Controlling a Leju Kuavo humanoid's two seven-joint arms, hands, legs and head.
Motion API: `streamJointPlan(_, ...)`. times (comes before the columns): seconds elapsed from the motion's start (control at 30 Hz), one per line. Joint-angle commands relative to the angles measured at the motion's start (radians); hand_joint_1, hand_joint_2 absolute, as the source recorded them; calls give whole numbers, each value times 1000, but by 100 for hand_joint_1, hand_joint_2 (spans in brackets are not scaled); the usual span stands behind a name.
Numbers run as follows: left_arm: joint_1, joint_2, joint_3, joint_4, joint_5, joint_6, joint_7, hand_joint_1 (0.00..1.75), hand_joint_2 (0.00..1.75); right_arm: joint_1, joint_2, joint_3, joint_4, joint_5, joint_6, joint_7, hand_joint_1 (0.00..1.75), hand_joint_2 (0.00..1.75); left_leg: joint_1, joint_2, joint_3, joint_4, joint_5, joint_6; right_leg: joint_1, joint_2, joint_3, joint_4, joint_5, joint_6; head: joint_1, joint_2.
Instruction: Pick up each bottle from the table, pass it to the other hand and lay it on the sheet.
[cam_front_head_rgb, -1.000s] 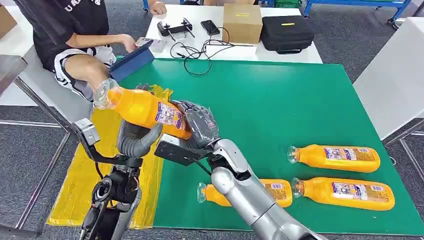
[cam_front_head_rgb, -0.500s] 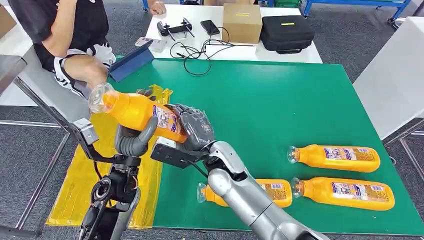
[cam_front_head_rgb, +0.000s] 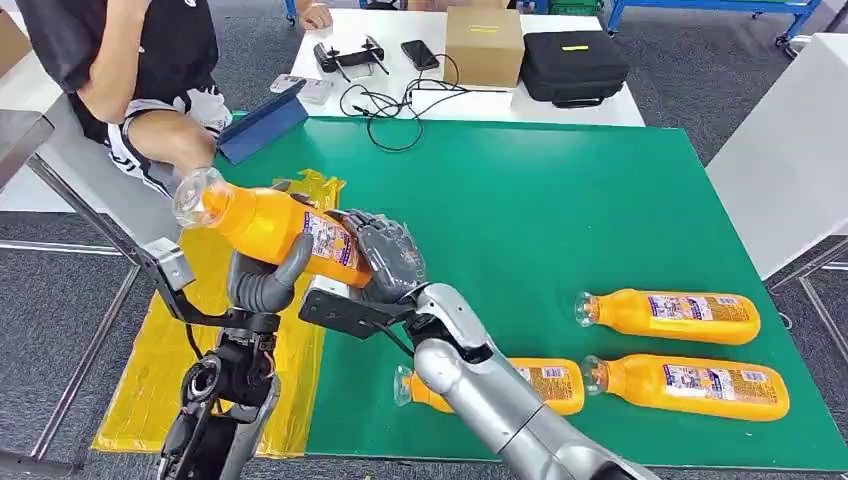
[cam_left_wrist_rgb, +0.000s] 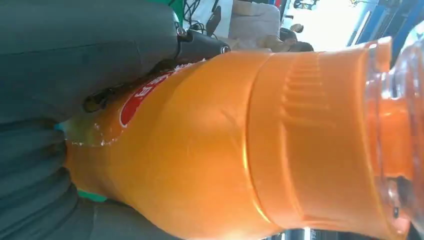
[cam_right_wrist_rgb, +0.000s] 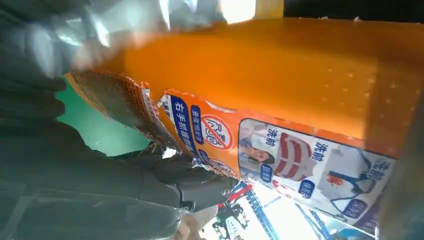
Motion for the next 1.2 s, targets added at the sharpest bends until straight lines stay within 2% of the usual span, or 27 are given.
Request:
streamJointPlan(0.03,-73,16,-56,70,-11,19,-18,175,175,-9,-16,91,40,-21,-20,-11,164,175,0,-1,3,-1,-1,-1,0,-2,4,-1,-1,0,0,0)
streamJointPlan(0.07,-69,20,-51,63,-25,39,-28,175,175,-4,-21,75,26,-31,-51,-17,0,175,0,-1,3,-1,-1,-1,0,-2,3,-1,-1,0,0,0)
streamJointPlan(0.17,-61,33,-42,42,-122,158,-65,175,175,6,-44,44,-21,-37,-92,-7,0,175,0,-2,6,-2,-2,-2,0,-3,7,-2,-3,0,0,0)
streamJointPlan(0.2,-57,41,-38,30,-268,310,-91,175,175,29,-67,15,-86,-18,-118,13,0,175,0,-1,5,-2,-2,-2,0,-3,6,-2,-2,0,0,0)
streamJointPlan(0.23,-56,50,-40,23,-380,401,-100,175,175,51,-85,-10,-140,-2,-123,25,0,175,0,-1,2,-1,-1,-1,0,-2,3,-1,-1,0,0,0)
streamJointPlan(0.27,-56,57,-32,20,-501,498,-90,175,175,72,-105,-31,-196,20,-122,35,0,175,0,-2,7,-2,-2,-2,0,-4,8,-2,-3,0,0,0)
streamJointPlan(0.3,-58,64,-23,18,-608,566,-71,175,175,94,-127,-57,-252,37,-117,46,0,175,1,-2,4,-2,-1,-2,1,-3,5,-2,-2,0,0,0)
streamJointPlan(0.37,-69,91,-16,49,-956,739,22,175,175,140,-162,-107,-356,48,-100,52,0,175,0,-4,6,-2,-1,-2,0,-5,8,-2,-3,0,0,0)
streamJointPlan(0.43,-58,72,66,49,-1286,755,152,175,175,177,-172,-157,-425,48,-85,55,0,175,0,-3,4,-2,-1,-1,0,-4,5,-2,-2,0,0,0)
streamJointPlan(0.63,-58,72,66,49,-1286,755,152,175,175,177,-172,-157,-425,48,-85,55,0,175,0,-3,6,-2,-1,-2,0,-4,7,-3,-2,0,0,0)
streamJointPlan(0.77,-77,75,100,102,-1574,739,352,175,175,226,-173,-212,-497,49,-72,71,0,175,0,-3,6,-2,-1,-2,0,-4,7,-3,-2,0,0,0)
streamJointPlan(0.8,-238,244,-347,342,-1855,610,694,175,175,290,-151,-308,-589,13,-19,61,0,175,0,-3,2,-1,0,-1,0,-3,3,-1,-1,0,0,0)
streamJointPlan(0.87,-259,243,-387,393,-1855,589,676,175,175,298,-149,-315,-609,16,-8,64,0,175,0,-3,8,-3,-2,-2,0,-4,9,-3,-3,-1,0,0)
streamJointPlan(0.9,-279,244,-419,437,-1855,576,685,175,175,306,-150,-319,-626,18,0,71,0,175,0,-5,3,-2,0,-2,0,-6,5,-2,-2,-1,0,0)
streamJointPlan(1.0,-298,233,-430,504,-1855,582,674,175,175,323,-152,-323,-647,22,11,76,0,175,0,-4,3,-2,0,-1,0,-4,4,-1,-1,0,0,0)
streamJointPlan(1.1,-293,199,-352,574,-1855,580,563,175,175,346,-154,-340,-658,25,13,75,0,175,0,-1,7,-2,-2,-2,0,-2,7,-2,-2,0,0,0)
streamJointPlan(1.2,-279,181,-301,611,-1855,585,503,175,175,355,-162,-336,-658,31,11,78,0,175,0,0,10,-3,-3,-3,0,-1,10,-3,-3,-1,0,0)
